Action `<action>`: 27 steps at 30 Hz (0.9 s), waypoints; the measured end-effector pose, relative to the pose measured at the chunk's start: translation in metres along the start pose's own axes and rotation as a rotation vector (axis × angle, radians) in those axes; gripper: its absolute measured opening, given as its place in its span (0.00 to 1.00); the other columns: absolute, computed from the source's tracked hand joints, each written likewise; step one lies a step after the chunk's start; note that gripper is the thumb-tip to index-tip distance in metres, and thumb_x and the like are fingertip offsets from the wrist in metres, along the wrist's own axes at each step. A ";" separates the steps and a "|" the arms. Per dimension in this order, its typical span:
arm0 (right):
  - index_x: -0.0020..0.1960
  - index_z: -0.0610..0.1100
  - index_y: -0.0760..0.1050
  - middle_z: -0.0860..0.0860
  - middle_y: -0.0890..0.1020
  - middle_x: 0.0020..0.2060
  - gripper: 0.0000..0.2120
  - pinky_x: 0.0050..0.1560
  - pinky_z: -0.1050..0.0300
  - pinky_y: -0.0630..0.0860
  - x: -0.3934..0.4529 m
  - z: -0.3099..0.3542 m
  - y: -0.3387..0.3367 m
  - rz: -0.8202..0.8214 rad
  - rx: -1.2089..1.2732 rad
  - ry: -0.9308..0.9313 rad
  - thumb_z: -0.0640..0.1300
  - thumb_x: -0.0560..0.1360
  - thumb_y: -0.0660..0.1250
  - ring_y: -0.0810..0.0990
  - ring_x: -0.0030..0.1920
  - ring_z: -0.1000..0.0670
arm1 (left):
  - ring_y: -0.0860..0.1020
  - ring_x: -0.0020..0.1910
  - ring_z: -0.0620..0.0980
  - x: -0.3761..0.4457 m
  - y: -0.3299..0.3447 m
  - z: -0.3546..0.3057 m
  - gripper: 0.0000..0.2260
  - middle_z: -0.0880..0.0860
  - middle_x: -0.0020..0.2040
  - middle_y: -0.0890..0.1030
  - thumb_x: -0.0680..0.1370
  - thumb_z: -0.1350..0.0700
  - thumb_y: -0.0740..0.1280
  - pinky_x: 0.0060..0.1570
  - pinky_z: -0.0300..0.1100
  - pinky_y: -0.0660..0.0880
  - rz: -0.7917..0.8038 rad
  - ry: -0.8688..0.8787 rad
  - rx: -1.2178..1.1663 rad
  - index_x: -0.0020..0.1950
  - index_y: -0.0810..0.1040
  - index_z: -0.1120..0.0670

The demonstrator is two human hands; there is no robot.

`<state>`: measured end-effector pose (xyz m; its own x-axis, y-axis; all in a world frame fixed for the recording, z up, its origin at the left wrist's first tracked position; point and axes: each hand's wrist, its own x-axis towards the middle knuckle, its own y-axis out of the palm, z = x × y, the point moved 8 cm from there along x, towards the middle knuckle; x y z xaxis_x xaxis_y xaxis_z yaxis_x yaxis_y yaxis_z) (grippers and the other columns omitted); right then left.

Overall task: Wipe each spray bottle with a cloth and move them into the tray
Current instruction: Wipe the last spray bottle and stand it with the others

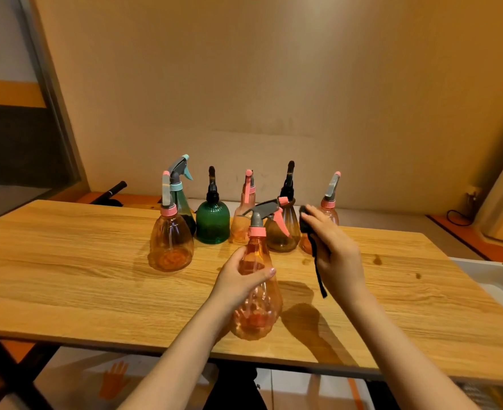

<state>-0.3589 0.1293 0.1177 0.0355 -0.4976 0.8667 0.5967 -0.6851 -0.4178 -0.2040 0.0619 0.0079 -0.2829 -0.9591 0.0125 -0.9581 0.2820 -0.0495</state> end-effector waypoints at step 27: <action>0.59 0.35 0.76 0.39 0.77 0.60 0.31 0.60 0.40 0.68 0.006 0.013 0.046 0.402 -0.406 -0.417 0.21 0.57 0.69 0.75 0.61 0.38 | 0.73 0.54 0.43 -0.007 0.016 -0.020 0.30 0.41 0.52 0.75 0.72 0.50 0.74 0.53 0.38 0.70 -0.095 0.094 0.241 0.71 0.68 0.47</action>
<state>-0.3208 0.1017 0.1075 0.5427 -0.5643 0.6221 0.1293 -0.6757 -0.7258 -0.2179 0.0740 0.0275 -0.2055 -0.9712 0.1209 -0.9458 0.1654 -0.2794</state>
